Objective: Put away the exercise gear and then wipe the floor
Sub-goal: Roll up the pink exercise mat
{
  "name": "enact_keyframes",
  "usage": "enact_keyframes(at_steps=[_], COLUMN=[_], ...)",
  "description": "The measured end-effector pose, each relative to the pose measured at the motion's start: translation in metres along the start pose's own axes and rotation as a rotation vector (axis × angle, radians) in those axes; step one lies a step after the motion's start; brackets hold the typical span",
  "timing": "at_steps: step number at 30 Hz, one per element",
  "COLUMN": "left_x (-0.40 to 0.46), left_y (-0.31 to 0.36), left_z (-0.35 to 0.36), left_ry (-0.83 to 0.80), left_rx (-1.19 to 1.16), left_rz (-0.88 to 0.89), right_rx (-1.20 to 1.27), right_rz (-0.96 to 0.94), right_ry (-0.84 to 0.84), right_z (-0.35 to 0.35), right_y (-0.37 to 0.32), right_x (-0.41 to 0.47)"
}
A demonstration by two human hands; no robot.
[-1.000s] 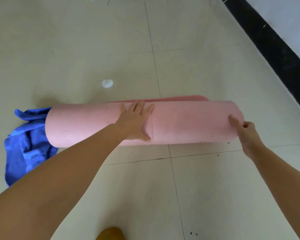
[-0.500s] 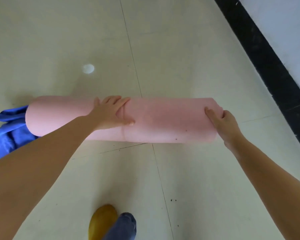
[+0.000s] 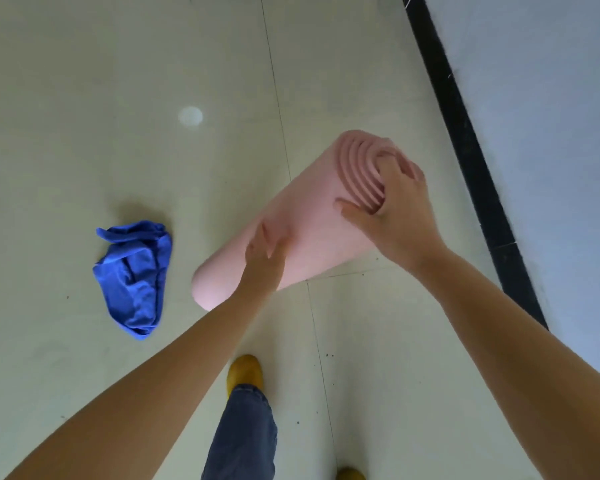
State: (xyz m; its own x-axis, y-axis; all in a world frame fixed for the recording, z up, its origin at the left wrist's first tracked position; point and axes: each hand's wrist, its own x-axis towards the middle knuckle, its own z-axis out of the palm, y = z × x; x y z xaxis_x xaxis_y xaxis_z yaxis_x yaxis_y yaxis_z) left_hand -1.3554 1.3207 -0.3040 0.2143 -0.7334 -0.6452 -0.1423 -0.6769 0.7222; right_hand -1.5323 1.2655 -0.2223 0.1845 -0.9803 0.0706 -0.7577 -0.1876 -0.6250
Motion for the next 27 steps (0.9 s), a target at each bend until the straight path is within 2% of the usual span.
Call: enact_keyframes(at_steps=[2,4,7,10,13,15,16,18,19,20,21,23,25,27], left_x=[-0.028,-0.054,-0.087,-0.108,-0.115,-0.115,-0.114,-0.112,-0.111,-0.11,-0.109,-0.107,-0.107,-0.106], left_y=[0.033,0.051,0.068,0.076,0.068,0.06,0.057,0.052,0.052,0.053,0.056,0.063,0.069,0.071], left_z=[-0.021,-0.051,-0.096,-0.123,-0.137,-0.144,-0.146,-0.146,-0.144,-0.142,-0.14,-0.138,-0.141,-0.147], left_ry=[0.016,-0.024,-0.121,-0.182,-0.033,0.032,0.05,0.079,0.088,0.083,0.061,-0.017,-0.099,-0.115], left_rx=[-0.19,-0.358,-0.504,-0.285,-0.08,-0.064,-0.038,0.024,0.057,0.1,0.158,0.272,0.326,0.341], left_rz=[-0.074,-0.072,-0.053,-0.029,-0.118,-0.147,-0.136,-0.116,-0.106,-0.088,-0.067,-0.032,-0.021,-0.019], right_rx=[-0.104,-0.174,-0.249,-0.244,-0.201,-0.138,-0.077,0.093,0.187,0.297,0.4,0.461,0.489,0.45], right_rz=[-0.241,-0.457,-0.667,-0.706,-0.699,-0.567,-0.383,0.184,0.465,0.623,0.626,0.475,0.473,0.488], right_ry=[-0.036,-0.086,-0.231,-0.354,-0.457,-0.332,-0.207,-0.019,-0.039,-0.131,-0.251,-0.415,-0.465,-0.514], right_z=[-0.01,-0.011,0.002,0.017,0.026,0.021,0.016,0.002,-0.003,-0.005,-0.003,0.009,0.02,0.028], right_y=[-0.041,-0.07,-0.09,-0.101,-0.121,-0.129,-0.128,-0.119,-0.116,-0.115,-0.117,-0.128,-0.141,-0.149], right_x=[0.004,0.0,-0.02,-0.041,-0.057,-0.063,-0.064,-0.063,-0.063,-0.064,-0.065,-0.06,-0.047,-0.035])
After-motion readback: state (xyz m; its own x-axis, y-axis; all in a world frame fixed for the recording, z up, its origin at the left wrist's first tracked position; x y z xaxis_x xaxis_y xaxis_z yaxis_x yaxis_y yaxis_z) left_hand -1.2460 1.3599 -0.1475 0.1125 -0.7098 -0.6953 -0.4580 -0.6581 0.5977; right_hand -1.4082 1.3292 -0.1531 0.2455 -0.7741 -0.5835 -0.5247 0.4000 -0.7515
